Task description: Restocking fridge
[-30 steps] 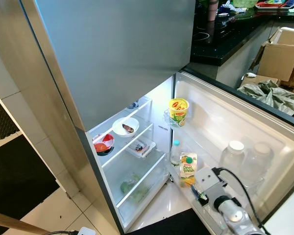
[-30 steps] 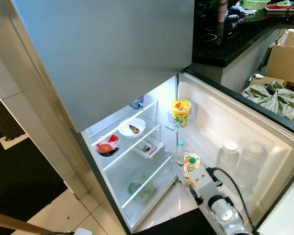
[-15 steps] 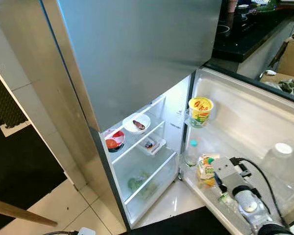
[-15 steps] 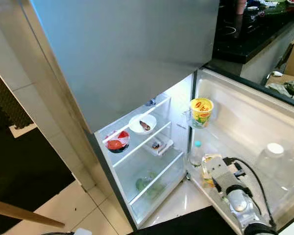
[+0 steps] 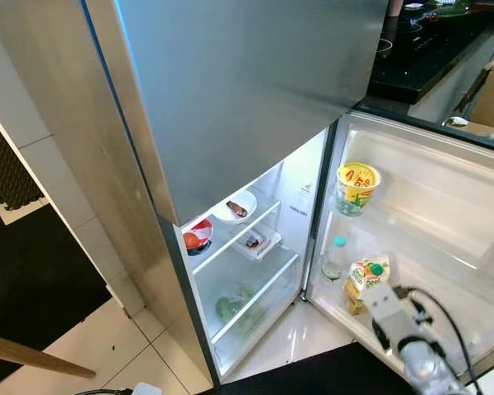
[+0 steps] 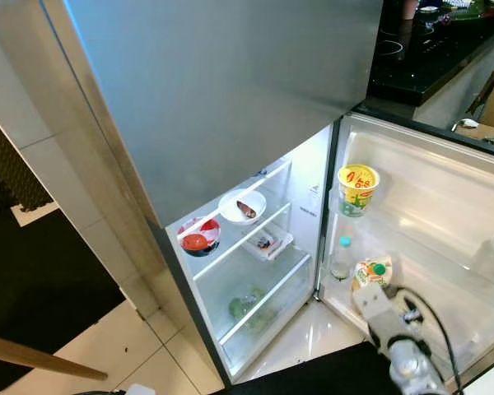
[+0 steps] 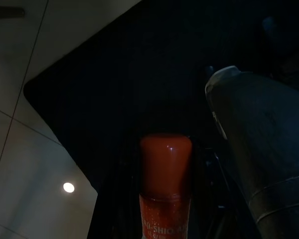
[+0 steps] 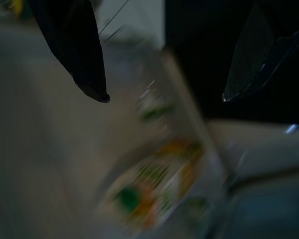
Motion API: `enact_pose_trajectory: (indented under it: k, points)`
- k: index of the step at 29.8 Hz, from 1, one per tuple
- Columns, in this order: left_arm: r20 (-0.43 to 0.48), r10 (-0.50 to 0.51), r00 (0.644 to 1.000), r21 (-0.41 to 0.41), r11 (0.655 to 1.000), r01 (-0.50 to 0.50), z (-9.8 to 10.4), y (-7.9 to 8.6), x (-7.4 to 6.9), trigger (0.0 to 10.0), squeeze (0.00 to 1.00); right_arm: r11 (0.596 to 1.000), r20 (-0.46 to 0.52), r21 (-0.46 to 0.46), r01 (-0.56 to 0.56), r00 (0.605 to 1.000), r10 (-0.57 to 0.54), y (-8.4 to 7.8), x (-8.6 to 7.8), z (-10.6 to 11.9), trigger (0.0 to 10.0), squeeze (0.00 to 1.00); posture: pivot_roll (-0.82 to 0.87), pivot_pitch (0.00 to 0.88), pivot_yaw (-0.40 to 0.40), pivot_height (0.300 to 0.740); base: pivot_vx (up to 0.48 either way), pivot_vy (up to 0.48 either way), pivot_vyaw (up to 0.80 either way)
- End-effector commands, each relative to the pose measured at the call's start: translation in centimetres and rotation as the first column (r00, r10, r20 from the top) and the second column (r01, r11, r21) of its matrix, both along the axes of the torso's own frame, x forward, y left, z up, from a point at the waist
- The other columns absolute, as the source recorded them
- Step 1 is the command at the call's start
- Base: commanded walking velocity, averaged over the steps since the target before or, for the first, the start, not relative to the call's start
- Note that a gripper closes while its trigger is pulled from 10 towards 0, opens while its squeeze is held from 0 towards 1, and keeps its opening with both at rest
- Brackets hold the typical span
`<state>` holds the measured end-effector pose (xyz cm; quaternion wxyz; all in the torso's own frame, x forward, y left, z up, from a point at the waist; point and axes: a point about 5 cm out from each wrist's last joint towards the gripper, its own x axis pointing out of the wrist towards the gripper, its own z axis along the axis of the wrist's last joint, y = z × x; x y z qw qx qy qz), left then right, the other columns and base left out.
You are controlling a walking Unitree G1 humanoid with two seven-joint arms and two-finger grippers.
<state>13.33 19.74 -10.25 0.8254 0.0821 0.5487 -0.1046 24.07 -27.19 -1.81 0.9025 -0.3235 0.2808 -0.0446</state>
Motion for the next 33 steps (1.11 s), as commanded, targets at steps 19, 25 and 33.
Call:
enact_pose_trajectory:
  k: [19,25,33]
  points:
    - [0.001,-0.009,1.000,0.022,1.000,0.009,0.0,0.4,-0.1,10.0,0.00,0.965,-0.603,0.147,0.219,0.793,-0.088,3.4,-16.7,-9.2,10.0,0.00,-0.19,0.019,0.096,0.740,0.000,-0.118,0.00]
    - [0.010,-0.014,1.000,0.021,1.000,0.014,0.2,0.4,0.3,10.0,0.00,0.955,-0.612,0.163,0.249,0.784,-0.100,3.6,-16.9,-9.3,10.0,0.00,-0.20,0.019,0.102,0.740,0.000,-0.459,0.00]
    - [0.018,-0.013,1.000,0.023,1.000,0.012,0.3,0.5,0.6,10.0,0.00,0.953,-0.610,0.180,0.243,0.787,-0.085,3.8,-16.2,-9.2,10.0,0.00,-0.20,0.016,0.103,0.740,0.000,-0.055,-0.58]
